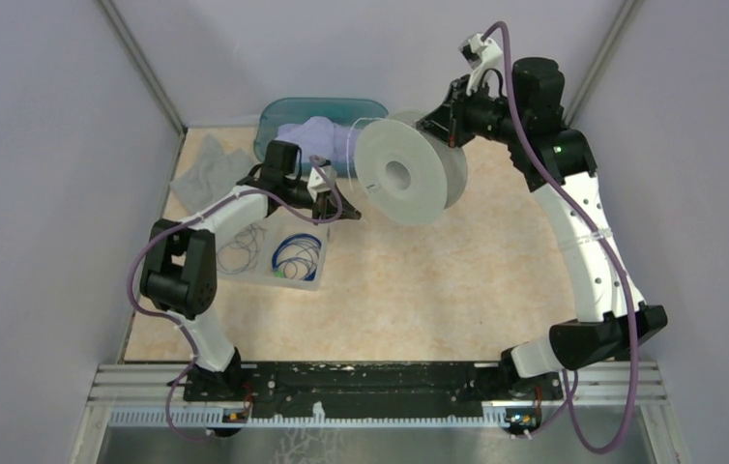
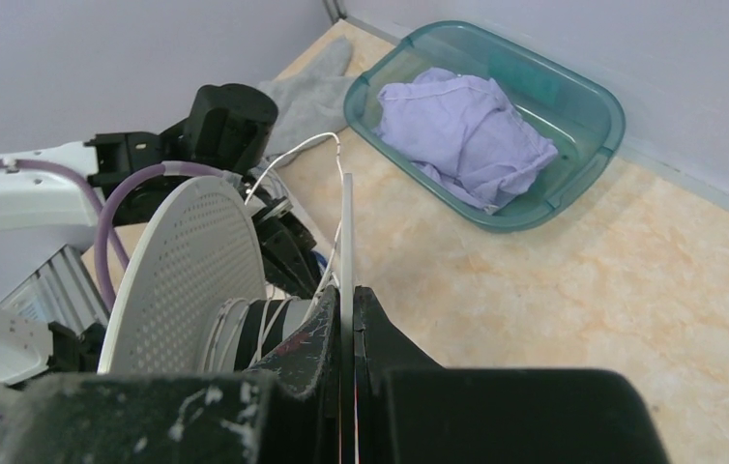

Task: Wrap the cables
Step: Wrap the cable around the cable reel.

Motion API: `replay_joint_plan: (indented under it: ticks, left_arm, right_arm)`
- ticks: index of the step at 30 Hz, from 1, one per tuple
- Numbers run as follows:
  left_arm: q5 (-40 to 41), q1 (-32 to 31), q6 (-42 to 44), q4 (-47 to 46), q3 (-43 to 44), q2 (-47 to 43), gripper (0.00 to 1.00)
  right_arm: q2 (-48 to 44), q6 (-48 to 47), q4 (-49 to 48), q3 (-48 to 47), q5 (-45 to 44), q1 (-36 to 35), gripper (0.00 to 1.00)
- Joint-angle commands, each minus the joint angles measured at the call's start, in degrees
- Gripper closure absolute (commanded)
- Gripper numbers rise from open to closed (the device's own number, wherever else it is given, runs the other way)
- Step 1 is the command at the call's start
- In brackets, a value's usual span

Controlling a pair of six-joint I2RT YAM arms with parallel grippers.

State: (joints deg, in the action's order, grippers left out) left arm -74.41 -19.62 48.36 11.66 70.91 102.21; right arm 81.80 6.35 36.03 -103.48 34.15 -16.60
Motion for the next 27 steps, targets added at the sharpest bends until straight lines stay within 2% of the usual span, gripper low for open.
replay_joint_plan:
  ticks: [1, 7, 13, 20, 27]
  left_arm:
    - [-0.37, -1.31, -0.69, 0.12, -0.92, -1.09, 0.99]
    - [3.29, -3.92, -1.59, 5.10, -3.21, -0.62, 0.99]
    - [7.05, -7.01, 5.30, 13.70, -4.07, 0.41, 0.99]
    - [17.59, -14.66, 9.05, 20.39, -3.68, -1.24, 0.99]
    - [27.04, -23.18, 9.63, 26.65, -0.41, -2.31, 1.00]
  right_arm:
    - [-2.30, 2.50, -4.44, -2.51, -6.20, 0.56, 1.00]
    - [1.40, 5.80, -2.39, -8.30, -13.40, 1.66, 1.00]
    - [3.52, 7.81, -1.46, -11.46, -19.66, 2.65, 1.00]
    - [6.13, 7.32, -2.11, -11.73, -26.70, 3.57, 1.00]
    - [8.01, 5.35, -5.69, -7.88, -32.32, 4.14, 1.00]
